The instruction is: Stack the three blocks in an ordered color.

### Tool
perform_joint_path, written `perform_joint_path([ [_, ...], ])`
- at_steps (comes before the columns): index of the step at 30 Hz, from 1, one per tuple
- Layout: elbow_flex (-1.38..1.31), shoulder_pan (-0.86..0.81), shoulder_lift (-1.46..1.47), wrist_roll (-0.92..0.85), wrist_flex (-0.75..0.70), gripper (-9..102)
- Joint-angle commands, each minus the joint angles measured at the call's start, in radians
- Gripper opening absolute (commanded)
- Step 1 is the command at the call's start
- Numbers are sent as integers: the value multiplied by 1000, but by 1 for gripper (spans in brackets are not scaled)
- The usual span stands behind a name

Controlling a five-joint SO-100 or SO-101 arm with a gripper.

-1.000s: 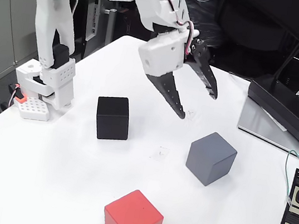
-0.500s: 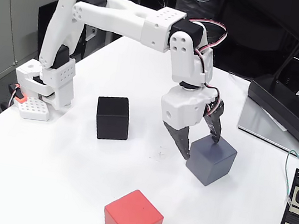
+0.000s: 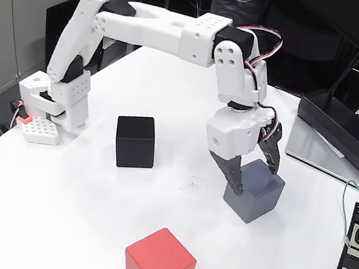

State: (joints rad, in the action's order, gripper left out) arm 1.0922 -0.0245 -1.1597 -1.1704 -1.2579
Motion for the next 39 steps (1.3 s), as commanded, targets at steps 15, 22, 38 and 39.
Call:
perform_joint_path([
  [15,-37,64,2,-5,-63,37],
  [22,-28,94,5,2,-57,37],
  [38,-38,81,78,83,-54,37],
  [39,-38,81,91,98,-54,37],
])
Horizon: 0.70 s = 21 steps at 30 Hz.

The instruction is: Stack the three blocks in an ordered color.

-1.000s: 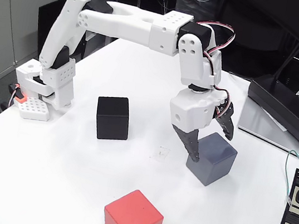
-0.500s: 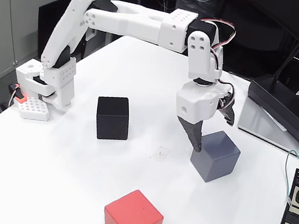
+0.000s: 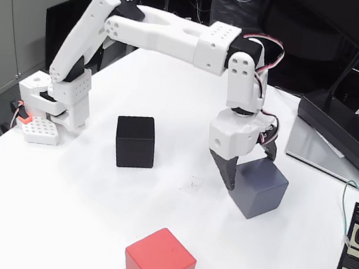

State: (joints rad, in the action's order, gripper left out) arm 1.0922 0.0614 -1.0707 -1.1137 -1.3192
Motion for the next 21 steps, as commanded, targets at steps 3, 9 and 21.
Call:
perform_joint_path([
  [3,-38,-3,15,75,9,37],
  [9,-37,-5,15,106,106,37],
  [21,-37,-34,18,100,130,27],
])
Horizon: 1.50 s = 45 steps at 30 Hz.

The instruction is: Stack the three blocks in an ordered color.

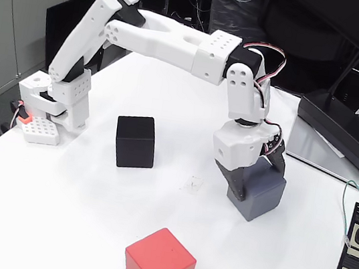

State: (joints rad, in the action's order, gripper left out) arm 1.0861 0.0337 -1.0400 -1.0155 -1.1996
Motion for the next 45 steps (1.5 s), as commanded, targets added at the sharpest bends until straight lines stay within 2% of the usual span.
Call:
perform_joint_path([
  [1,-31,-6,-14,2,9,27],
  [12,-31,-9,-26,9,2,20],
  [28,-32,-9,-295,9,-235,20],
  [35,-32,-66,-437,-2,-324,20],
  [45,-29,-229,-537,-52,-328,20],
])
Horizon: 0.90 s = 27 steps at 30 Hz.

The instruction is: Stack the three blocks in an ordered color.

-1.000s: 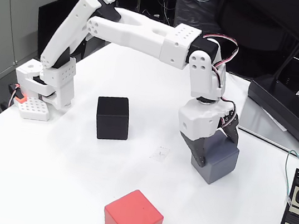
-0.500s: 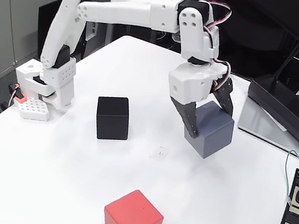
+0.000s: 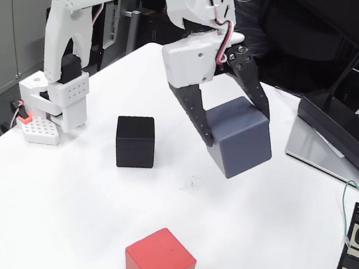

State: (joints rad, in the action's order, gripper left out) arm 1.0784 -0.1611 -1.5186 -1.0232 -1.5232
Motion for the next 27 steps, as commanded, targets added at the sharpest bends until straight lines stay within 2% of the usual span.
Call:
perform_joint_path([
  [1,-18,-55,-58,-66,-5,20],
  [13,-12,-299,-43,-261,11,20],
  [21,-21,-345,32,-227,114,20],
  [27,-21,-373,95,-218,121,20],
])
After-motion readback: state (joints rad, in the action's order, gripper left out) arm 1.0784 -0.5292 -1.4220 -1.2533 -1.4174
